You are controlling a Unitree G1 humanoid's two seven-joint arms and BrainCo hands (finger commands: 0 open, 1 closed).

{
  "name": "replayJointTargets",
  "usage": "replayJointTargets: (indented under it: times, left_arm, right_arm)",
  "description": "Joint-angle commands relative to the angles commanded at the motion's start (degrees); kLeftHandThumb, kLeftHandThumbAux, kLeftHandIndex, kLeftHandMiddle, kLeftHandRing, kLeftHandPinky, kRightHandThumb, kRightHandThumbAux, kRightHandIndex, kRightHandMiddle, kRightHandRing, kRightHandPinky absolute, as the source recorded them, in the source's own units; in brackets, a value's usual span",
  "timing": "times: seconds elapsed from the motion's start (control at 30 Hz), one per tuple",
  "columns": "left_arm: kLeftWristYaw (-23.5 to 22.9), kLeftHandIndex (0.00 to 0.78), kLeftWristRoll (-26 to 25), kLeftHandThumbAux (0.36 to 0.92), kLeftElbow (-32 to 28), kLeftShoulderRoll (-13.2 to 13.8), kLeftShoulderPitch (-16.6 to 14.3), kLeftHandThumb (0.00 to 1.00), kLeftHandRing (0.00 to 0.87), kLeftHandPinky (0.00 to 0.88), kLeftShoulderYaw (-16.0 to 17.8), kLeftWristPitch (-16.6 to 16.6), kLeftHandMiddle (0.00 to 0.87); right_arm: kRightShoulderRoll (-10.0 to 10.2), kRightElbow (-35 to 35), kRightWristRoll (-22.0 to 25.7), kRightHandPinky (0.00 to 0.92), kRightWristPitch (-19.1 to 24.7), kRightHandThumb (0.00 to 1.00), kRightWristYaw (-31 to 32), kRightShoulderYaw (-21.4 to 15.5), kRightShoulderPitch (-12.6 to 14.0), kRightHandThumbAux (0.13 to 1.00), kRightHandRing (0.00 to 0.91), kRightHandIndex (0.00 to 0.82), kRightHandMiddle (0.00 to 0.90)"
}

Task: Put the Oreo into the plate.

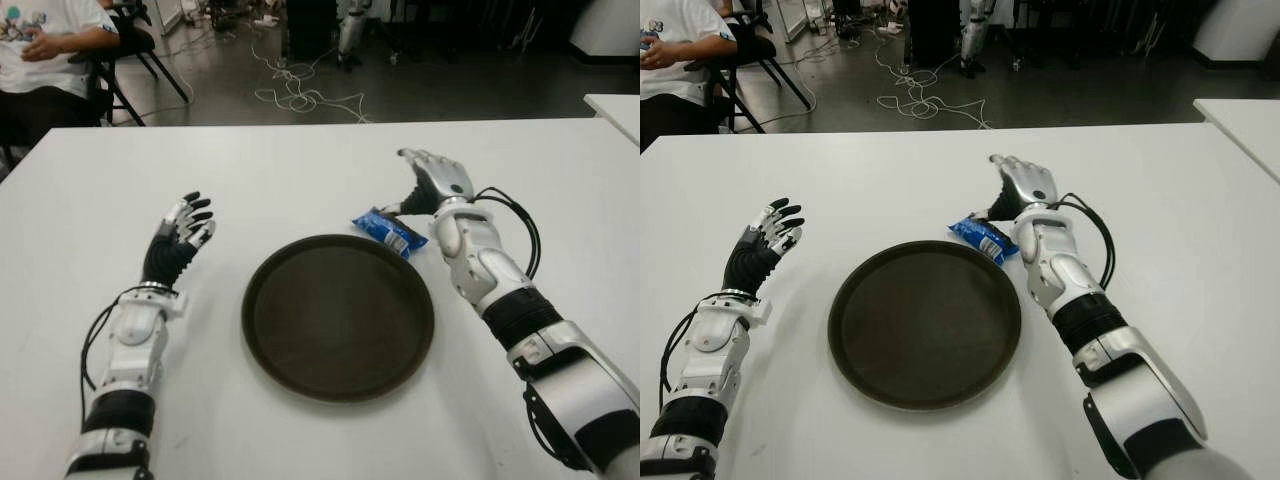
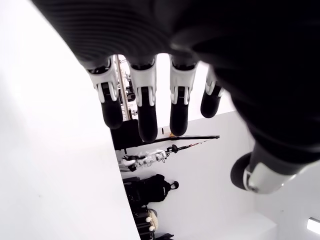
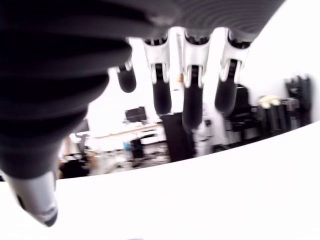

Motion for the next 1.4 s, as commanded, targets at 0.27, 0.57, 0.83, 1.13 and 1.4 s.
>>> replayJointTargets:
  times: [0.27, 0.57, 0.83, 1.13, 1.4]
  left_arm:
    - [1.31, 0.087, 0.77, 0.574, -0.62, -0.39, 0.15, 0.177, 0.167, 0.136, -0.32, -0.34, 0.178]
    - [0.66, 0.089, 0.19, 0.566, -0.34, -0.21, 0.18, 0.199, 0.168, 0.138, -0.25, -0.20, 0.181]
    - [0.20, 0.081, -0.60, 0.568, -0.62, -0.71, 0.24, 0.219, 0.169, 0.155, -0.24, 0.36, 0.181]
    - [1.29, 0.085, 0.16, 0.561, -0.68, -1.26, 0.15, 0.221, 0.167, 0.162, -0.45, 0.34, 0.179]
    - [1.25, 0.088, 0.51, 0.533, 0.11, -1.63, 0.17, 0.200, 0.163, 0.141, -0.66, -0.13, 0.173]
  right_arm:
    - [1.19, 10.17, 1.35, 0.000, -2.71, 0.000, -2.63, 0.66, -1.79, 0.681, 0.000, 0.000, 0.000]
    - [2.71, 16.89, 2.14, 0.000, -5.39, 0.000, -3.57, 1.09, -3.58, 0.680, 0.000, 0.000, 0.000]
    - [3.58, 19.30, 3.32, 0.000, -6.17, 0.000, -3.66, 1.44, -4.58, 0.674, 0.000, 0.000, 0.000]
    - [3.71, 21.57, 3.33, 0.000, -7.50, 0.000, -4.49, 2.00, -5.31, 0.695, 0.000, 0.000, 0.000]
    - [3.99, 22.21, 3.43, 0.000, -7.99, 0.000, -5.21, 2.42, -4.78, 0.696, 0.000, 0.000, 0.000]
